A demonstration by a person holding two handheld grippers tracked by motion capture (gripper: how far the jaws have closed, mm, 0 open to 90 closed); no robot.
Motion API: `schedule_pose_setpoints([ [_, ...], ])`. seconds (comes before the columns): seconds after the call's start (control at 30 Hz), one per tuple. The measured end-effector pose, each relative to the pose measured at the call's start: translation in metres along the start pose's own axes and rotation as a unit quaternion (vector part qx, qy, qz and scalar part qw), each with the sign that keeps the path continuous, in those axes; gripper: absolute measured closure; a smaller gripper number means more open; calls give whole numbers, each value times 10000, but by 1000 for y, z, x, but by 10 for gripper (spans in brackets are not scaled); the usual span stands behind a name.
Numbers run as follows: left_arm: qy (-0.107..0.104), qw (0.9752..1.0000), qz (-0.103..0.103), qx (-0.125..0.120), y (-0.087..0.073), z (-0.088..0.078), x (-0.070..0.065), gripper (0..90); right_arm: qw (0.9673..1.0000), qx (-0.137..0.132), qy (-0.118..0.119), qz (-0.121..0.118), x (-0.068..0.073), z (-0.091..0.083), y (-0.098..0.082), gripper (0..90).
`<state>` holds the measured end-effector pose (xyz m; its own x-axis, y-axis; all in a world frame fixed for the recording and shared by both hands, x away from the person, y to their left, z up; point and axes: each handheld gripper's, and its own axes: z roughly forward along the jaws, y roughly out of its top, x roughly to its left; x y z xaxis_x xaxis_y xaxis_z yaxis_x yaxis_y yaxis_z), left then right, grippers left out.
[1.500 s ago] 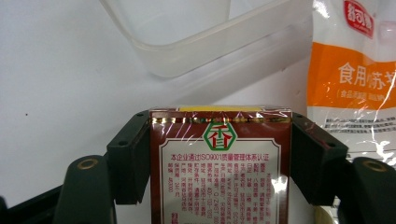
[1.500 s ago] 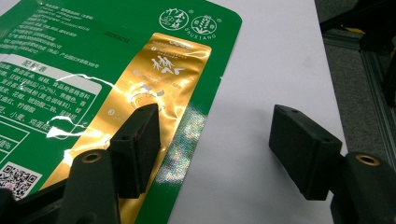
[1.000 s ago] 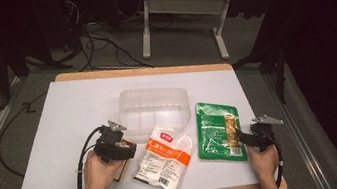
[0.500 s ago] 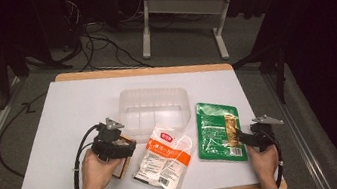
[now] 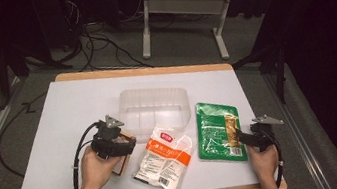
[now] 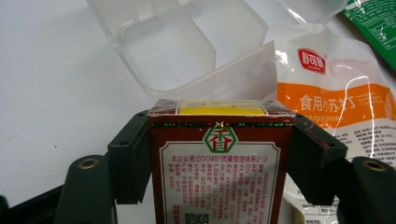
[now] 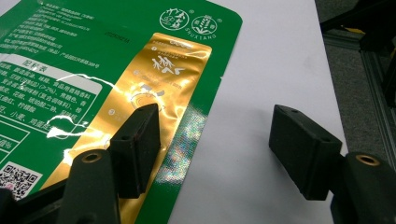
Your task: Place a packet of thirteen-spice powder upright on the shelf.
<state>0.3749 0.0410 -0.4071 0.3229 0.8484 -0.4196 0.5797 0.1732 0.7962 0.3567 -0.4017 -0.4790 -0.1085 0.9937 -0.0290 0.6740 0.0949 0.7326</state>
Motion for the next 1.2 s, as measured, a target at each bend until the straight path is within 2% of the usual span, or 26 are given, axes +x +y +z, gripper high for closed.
schedule_pose_setpoints([
  [0.3,-278,9996,16,-63,9,0,-5,328,10000,0,9,-2,0,0,0,345],
  [0.63,-418,9989,-48,-194,19,1,-6,328,10000,1,10,7,0,0,0,345],
  [0.9,-702,9969,-194,-285,31,3,-7,329,10000,9,14,15,0,0,0,345],
  [0.93,-688,9971,-138,-283,33,5,-7,329,10000,10,15,15,0,0,0,345],
  [1.1,-748,9965,-132,-337,38,8,-9,329,10000,8,15,13,0,0,0,345],
  [1.13,-822,9957,-138,-404,41,9,-11,329,10000,8,16,12,0,0,0,345],
  [1.2,-842,9954,-125,-447,43,10,-12,328,10000,8,15,13,1,0,0,345],
])
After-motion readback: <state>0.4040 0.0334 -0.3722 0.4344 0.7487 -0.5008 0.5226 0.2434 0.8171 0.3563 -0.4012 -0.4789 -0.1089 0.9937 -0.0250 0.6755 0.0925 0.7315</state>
